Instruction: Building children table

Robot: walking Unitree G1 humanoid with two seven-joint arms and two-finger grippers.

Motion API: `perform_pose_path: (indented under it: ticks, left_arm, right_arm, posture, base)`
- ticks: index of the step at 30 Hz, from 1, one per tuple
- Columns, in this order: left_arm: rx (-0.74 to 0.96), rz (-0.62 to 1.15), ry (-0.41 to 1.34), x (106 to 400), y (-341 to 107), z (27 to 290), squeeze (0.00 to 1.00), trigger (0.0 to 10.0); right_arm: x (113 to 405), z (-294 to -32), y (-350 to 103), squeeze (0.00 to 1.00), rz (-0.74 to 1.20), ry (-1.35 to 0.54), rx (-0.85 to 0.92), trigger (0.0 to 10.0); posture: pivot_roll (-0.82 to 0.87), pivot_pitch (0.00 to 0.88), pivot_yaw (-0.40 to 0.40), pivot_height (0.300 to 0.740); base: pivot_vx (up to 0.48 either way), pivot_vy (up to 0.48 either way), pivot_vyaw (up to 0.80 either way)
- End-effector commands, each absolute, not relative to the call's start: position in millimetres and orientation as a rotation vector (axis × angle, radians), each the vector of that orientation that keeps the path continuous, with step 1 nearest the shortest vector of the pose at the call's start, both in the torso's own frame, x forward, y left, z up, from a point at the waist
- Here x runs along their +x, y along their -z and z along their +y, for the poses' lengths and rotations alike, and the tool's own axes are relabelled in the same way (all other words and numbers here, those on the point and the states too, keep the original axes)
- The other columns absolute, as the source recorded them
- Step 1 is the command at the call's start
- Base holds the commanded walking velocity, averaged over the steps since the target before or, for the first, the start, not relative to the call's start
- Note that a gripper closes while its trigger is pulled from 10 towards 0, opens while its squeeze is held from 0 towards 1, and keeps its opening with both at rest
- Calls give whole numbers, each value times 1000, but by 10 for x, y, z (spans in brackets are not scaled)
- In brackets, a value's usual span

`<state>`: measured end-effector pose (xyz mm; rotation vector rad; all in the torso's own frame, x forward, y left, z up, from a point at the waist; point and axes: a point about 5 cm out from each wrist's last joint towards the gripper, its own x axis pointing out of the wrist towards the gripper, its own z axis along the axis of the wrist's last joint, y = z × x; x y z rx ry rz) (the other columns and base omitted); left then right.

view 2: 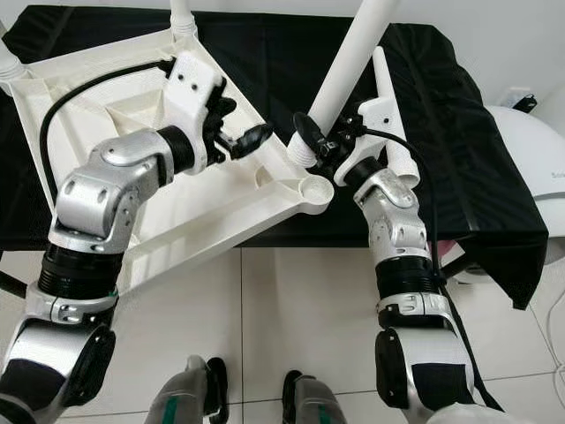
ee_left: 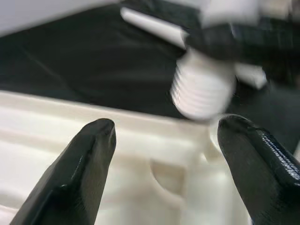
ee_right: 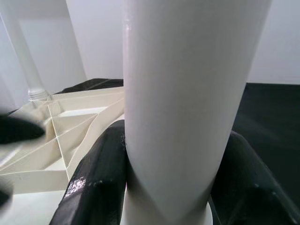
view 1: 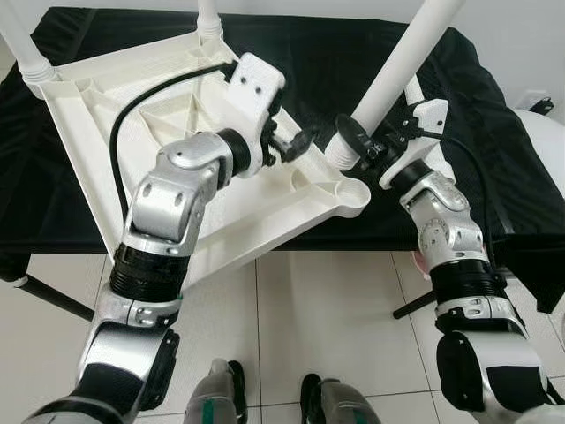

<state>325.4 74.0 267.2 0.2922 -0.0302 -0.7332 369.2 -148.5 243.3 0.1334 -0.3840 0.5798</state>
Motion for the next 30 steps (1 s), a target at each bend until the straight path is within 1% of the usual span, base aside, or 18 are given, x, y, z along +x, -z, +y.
perform_pose_path:
  ticks: [1,6,12,16,21,30]
  left_arm:
    - [310,-17,756,3215,-2631,685,0,10000]
    - [347,37,767,3183,-2448,627,0,10000]
    - [387,57,781,3136,-2305,550,0,10000]
    - [414,80,828,3035,-2151,421,0,10000]
    - [437,99,848,2975,-2043,347,0,10000]
    - [446,124,825,3013,-1967,380,0,10000]
  right_arm:
    - [3665,-1552,-2471,0,-412,-560,117,10000]
    - [3651,-1585,-2494,0,-426,-546,117,10000]
    - [3635,-1593,-2489,0,-427,-544,115,10000]
    - [3613,-1619,-2458,0,-423,-534,111,10000]
    - [3598,-1644,-2442,0,-421,-520,111,10000]
    - [3595,-1655,-2461,0,-426,-518,107,10000]
  posture:
    - [-33,175,-29,740]
    - [-36,169,-27,740]
    - [-41,163,-28,740]
    - [-49,155,-24,740]
    - [-53,148,-22,740]
    - [-55,145,-20,740]
  base:
    - [0,0,0]
    - [0,0,0]
    - [0,0,0]
    - [0,0,0]
    - [0,0,0]
    - [0,0,0]
